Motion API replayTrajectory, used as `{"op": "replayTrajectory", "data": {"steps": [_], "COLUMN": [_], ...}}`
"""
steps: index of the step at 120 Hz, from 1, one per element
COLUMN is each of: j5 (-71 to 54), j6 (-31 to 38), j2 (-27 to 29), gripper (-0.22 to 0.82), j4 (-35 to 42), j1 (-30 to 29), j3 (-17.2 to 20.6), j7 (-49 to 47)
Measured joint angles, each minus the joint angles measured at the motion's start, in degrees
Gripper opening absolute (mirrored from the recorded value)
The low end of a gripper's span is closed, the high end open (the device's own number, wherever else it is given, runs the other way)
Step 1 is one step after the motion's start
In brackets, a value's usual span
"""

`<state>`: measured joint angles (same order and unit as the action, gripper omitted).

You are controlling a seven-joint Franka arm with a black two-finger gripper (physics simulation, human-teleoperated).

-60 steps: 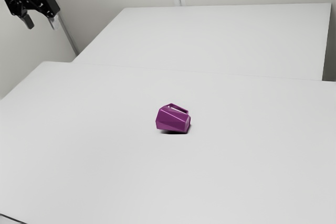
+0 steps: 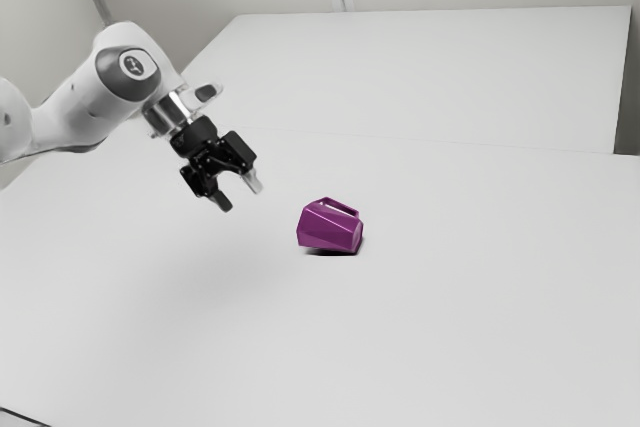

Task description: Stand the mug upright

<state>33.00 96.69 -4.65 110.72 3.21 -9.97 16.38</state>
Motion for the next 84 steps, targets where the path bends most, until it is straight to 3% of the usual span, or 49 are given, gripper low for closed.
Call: {"op": "replayTrajectory", "data": {"steps": [32,84], "j5": [21.0,42.5], "j6": [10.5,10.5], "j2": [-10.2,-15.4], "gripper": [0.6,0.6], "j4": [0.6,5.2], "j1": [-2.2,-2.1], "j3": [-1.4,-1.1], "j7": [12.8,28.5]}}
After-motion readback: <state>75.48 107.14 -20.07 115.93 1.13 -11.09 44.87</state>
